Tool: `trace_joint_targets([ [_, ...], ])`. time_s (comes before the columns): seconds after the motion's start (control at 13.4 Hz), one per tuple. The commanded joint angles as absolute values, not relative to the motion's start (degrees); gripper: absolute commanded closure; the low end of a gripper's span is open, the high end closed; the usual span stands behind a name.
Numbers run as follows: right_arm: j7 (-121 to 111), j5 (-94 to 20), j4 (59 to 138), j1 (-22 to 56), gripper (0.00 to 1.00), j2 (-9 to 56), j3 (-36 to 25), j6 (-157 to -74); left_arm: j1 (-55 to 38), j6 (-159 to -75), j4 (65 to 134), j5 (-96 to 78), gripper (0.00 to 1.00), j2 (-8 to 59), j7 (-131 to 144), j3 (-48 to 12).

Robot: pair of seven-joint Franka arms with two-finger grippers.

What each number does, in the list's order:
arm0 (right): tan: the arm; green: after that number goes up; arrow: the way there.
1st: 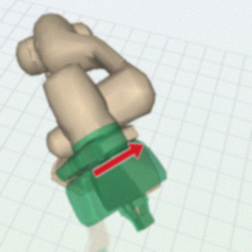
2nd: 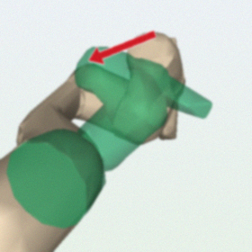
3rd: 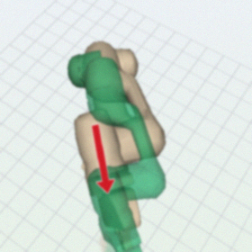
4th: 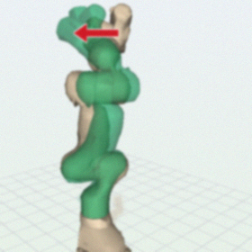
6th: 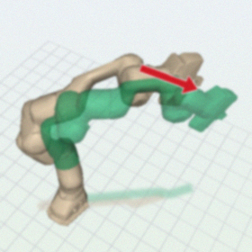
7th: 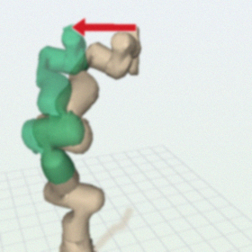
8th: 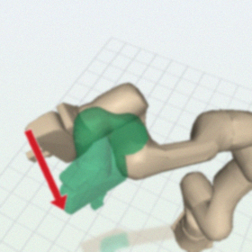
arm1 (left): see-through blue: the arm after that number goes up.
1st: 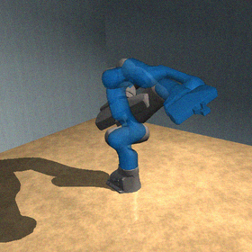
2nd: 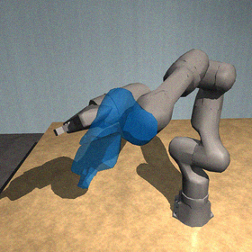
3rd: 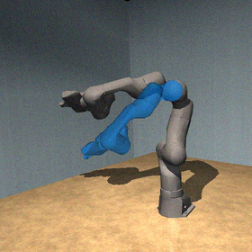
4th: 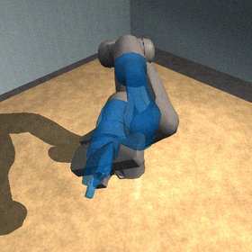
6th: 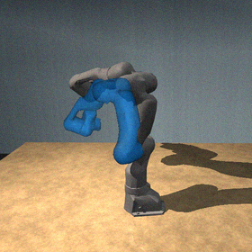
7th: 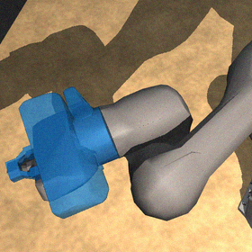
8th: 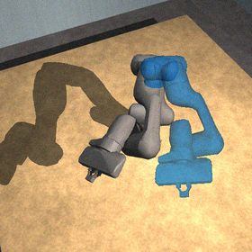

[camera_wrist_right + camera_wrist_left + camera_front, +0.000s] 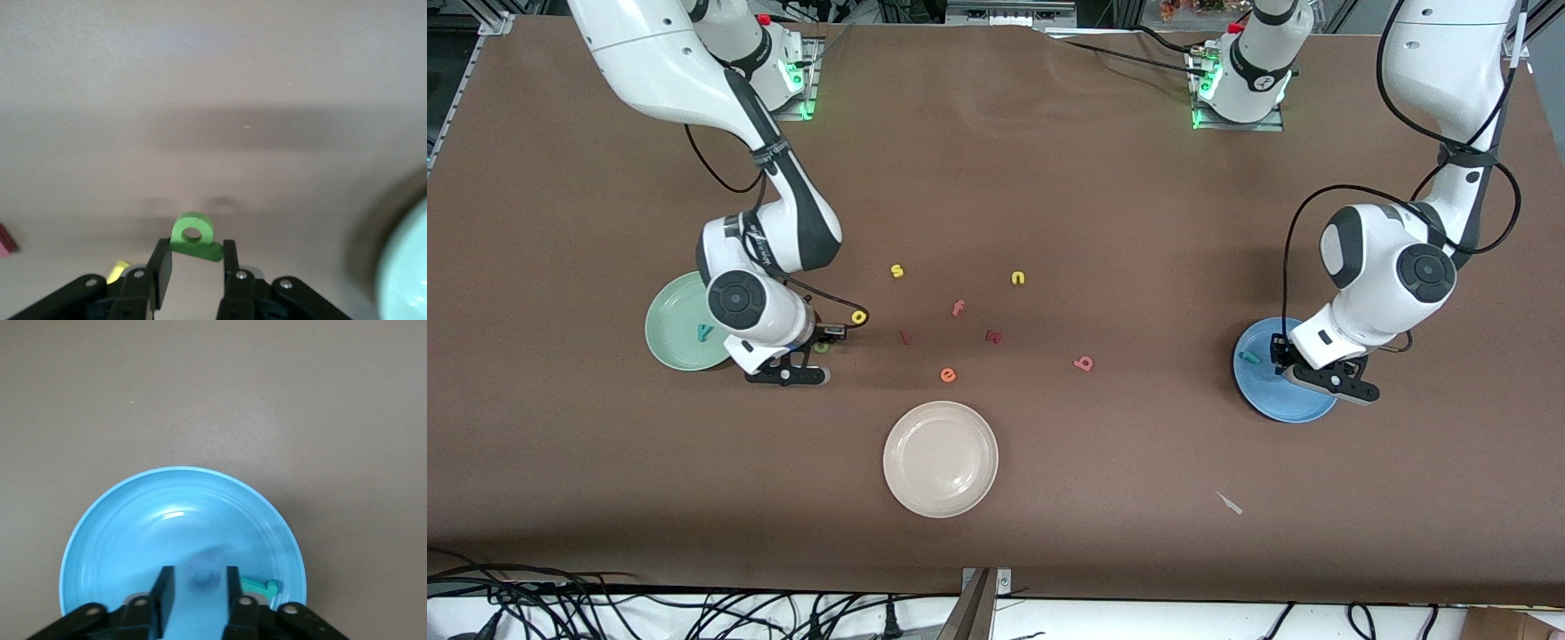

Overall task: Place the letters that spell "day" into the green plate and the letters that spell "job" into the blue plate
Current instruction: 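Carry the o to the blue plate while the right carries p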

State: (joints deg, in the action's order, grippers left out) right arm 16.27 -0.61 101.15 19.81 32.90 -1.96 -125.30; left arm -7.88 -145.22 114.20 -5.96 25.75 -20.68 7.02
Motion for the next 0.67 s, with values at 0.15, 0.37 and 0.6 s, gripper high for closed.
trace_joint_targets([
  [0.15,8.2,-1.0,113.6,19.5,0.72,22.3,-5.4,-126.0,-8.3,-145.5,115.7,-6.3,0.4,23.9,-21.9,7.1],
  [0.37,2.0,-0.7,121.4,19.5,0.72,18.2,-8.9,-130.8,-12.8,-145.5,114.5,-7.0,0.4,23.8,-20.7,7.0],
  [0.6,-8.4,-0.7,124.0,19.5,0.72,17.1,-14.2,-132.5,-19.1,-145.6,111.2,-9.0,0.35,24.8,-13.9,7.0],
])
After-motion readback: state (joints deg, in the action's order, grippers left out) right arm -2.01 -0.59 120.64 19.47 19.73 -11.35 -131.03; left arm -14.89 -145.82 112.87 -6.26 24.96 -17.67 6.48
